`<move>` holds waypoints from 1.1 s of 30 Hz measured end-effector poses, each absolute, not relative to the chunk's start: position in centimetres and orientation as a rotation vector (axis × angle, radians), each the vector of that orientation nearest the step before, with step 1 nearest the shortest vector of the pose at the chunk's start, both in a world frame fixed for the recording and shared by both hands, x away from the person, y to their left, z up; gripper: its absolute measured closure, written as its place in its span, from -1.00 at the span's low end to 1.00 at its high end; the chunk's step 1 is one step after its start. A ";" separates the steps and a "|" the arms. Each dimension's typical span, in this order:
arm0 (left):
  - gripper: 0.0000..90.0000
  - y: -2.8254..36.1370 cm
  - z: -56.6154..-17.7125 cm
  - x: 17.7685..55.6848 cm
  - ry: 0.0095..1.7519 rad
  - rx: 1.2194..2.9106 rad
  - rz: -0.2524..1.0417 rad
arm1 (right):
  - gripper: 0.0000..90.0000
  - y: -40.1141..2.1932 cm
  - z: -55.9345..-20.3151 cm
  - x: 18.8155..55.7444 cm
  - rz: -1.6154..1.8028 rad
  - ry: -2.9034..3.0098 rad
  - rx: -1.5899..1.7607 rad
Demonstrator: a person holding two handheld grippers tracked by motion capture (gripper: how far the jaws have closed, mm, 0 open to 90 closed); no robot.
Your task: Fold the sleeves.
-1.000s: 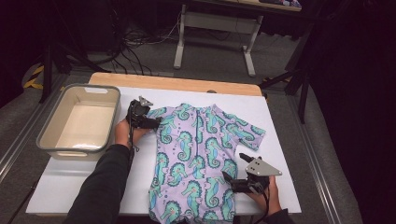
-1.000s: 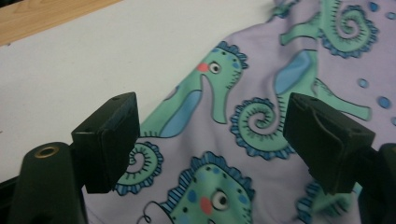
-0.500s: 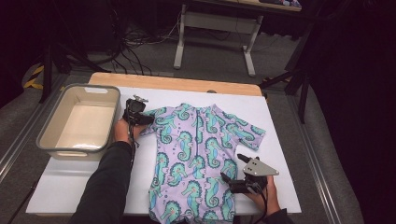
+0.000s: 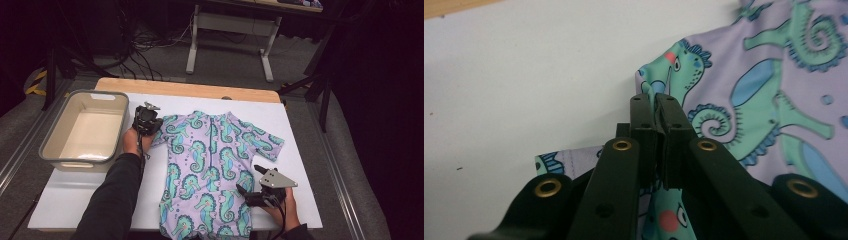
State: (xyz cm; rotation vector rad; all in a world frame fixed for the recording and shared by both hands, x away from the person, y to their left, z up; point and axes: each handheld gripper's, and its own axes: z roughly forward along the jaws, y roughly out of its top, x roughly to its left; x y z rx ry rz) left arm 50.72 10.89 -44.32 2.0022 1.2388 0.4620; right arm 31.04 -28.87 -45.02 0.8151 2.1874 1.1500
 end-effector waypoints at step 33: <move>0.69 2.0 -43.1 46.3 0.856 2.103 0.348 | -0.75 -28.8 -45.1 31.0 1.143 2.192 0.801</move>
